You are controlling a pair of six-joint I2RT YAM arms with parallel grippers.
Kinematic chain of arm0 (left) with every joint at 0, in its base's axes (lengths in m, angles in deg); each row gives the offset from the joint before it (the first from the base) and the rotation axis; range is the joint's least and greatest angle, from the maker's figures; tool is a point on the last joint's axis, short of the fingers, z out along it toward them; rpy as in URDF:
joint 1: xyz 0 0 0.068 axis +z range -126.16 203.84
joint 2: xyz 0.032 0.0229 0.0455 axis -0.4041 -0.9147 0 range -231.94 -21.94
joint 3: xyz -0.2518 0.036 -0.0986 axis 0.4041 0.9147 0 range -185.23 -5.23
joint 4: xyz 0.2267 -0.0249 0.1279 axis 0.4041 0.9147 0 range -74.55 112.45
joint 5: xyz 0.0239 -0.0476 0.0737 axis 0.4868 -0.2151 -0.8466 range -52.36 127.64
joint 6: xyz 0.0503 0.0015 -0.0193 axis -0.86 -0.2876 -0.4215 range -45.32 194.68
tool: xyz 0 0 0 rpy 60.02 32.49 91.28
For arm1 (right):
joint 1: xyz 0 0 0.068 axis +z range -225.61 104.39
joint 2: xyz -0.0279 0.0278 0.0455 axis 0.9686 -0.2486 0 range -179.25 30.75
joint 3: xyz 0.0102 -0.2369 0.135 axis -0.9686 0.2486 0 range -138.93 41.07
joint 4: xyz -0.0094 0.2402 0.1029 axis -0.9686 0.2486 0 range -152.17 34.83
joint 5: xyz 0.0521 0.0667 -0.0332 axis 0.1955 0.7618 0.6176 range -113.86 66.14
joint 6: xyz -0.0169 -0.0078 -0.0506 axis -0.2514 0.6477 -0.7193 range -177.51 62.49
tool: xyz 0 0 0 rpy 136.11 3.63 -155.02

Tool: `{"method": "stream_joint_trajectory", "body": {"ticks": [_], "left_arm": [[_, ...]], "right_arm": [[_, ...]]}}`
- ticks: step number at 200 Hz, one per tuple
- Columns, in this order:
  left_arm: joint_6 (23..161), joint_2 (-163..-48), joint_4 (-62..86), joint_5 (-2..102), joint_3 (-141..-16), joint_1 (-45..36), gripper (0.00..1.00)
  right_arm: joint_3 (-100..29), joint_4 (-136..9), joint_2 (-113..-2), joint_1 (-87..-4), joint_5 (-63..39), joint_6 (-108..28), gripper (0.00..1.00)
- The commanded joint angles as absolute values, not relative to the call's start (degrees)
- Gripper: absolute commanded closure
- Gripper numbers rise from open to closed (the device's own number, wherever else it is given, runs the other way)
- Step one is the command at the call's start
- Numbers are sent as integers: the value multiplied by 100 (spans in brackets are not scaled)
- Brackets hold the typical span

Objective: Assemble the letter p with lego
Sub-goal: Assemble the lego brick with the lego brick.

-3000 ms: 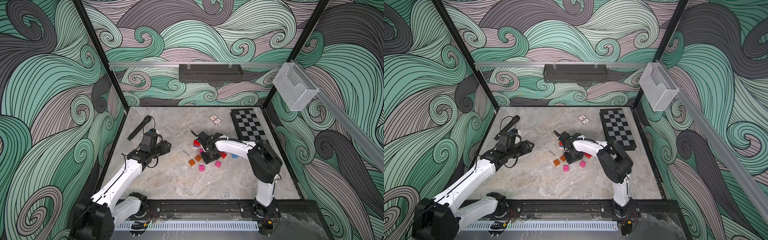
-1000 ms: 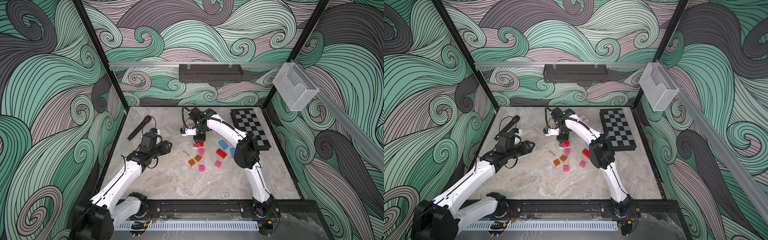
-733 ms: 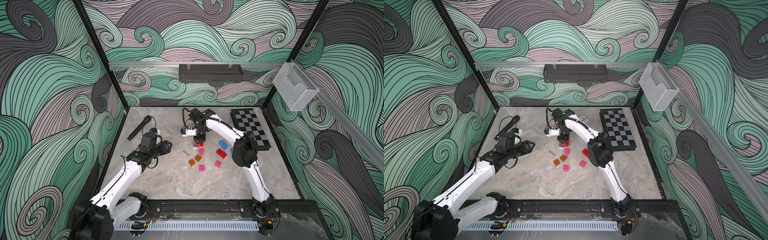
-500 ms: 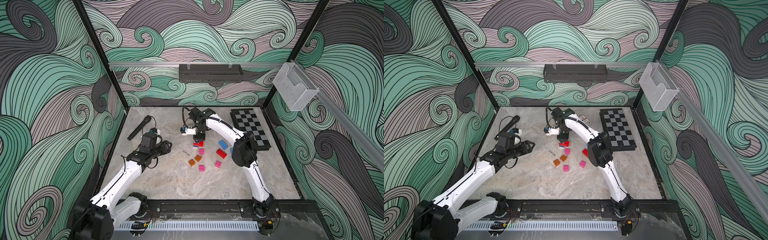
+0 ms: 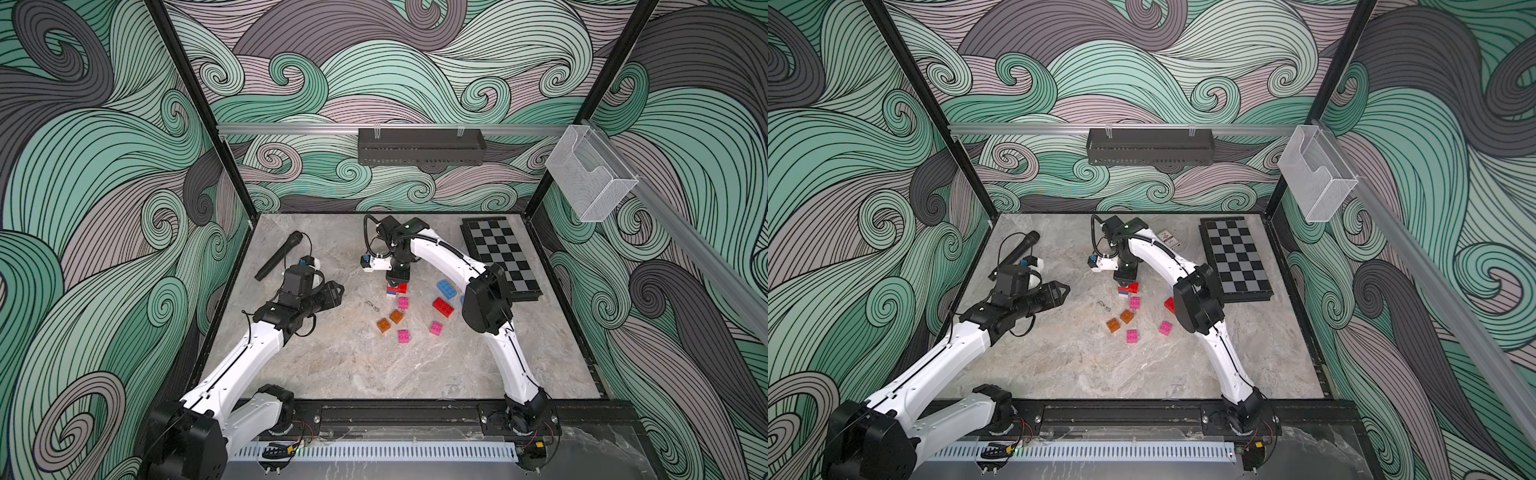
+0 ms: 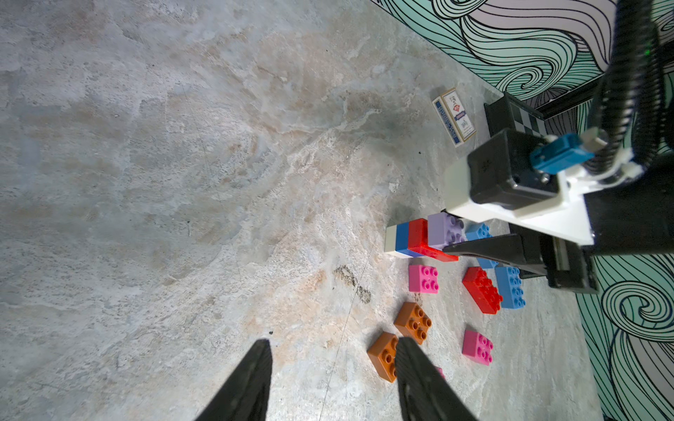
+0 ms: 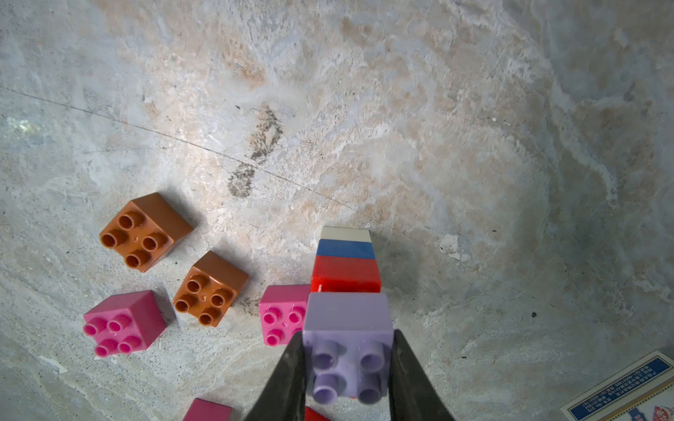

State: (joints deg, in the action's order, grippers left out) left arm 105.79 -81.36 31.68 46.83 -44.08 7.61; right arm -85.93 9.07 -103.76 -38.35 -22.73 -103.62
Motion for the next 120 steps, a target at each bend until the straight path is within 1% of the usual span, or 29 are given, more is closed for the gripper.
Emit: {"method": "stream_joint_trajectory", "body": {"ticks": [1, 120], "left_arm": [[10500, -8157, 3065, 4612, -4398, 793, 44], [10518, -8200, 3048, 4616, -4399, 796, 44]], "right_arm": [[-8724, 1049, -10604, -3868, -2212, -10398, 77], [-8760, 1126, -10517, -3865, -2181, -10308, 77]]}}
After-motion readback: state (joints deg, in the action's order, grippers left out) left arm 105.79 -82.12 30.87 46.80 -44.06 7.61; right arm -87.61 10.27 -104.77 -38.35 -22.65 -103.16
